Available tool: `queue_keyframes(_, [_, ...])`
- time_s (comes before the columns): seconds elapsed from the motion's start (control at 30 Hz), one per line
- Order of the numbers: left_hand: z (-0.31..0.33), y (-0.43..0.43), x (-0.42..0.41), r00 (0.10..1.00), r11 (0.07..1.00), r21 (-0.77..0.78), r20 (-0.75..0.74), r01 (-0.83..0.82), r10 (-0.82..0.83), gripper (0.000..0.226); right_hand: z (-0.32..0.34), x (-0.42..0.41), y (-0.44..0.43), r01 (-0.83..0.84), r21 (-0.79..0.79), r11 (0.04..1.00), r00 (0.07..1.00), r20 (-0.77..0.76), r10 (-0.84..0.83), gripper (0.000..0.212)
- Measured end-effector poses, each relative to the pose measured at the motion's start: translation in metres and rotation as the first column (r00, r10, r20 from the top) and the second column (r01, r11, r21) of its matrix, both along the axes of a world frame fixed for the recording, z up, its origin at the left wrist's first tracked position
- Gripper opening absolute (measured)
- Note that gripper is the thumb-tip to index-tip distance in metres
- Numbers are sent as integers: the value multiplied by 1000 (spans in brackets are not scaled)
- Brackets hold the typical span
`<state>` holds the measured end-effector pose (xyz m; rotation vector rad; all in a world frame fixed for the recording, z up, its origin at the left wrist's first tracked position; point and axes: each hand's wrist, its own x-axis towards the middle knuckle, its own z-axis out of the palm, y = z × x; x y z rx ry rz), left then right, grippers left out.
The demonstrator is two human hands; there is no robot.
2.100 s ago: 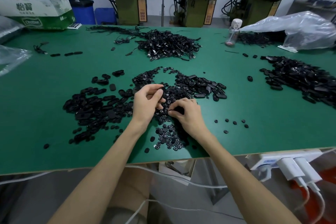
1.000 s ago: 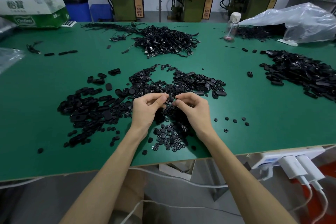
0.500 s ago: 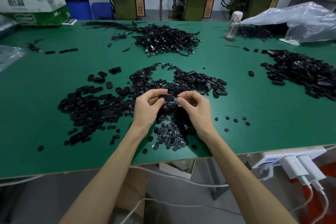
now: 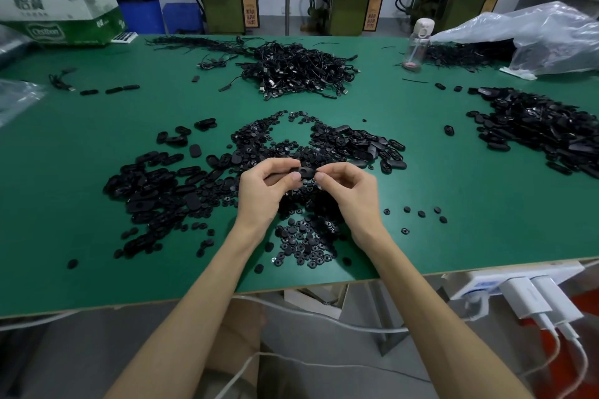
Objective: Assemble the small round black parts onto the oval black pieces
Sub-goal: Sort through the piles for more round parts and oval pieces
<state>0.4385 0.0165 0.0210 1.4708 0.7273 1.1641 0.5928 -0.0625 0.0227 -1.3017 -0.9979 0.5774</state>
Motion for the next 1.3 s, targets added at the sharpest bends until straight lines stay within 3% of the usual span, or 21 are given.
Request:
queue_keyframes(0.23, [6,-3,-2,998,999,-7,51,35,-35,22,0,-2,1,-45,-45,998,997,58,47,5])
queue_keyframes(0.4, [6,-5,-1,1000,1000,-13,-14,28,-28,16,1,-5,1,-118,-79,990,987,97,125,4])
queue_keyframes(0.6, [5,-3,-1,995,997,-54,79,-58,63,17,2,-1,-1,-123,-16,992,992,11,124,6])
queue_keyframes(0.73, [3,-1,2,995,996,-30,47,-85,87,17,1,0,-1,-121,5,993,990,-66,121,8])
queue_keyframes(1.13, [0,-3,5,994,998,36,-95,53,-49,31,1,0,-1,-90,0,996,994,-68,90,7])
queue_keyframes(1.3, [1,-6,7,994,995,10,-47,100,-100,31,0,-1,1,-58,-31,998,998,-14,58,7])
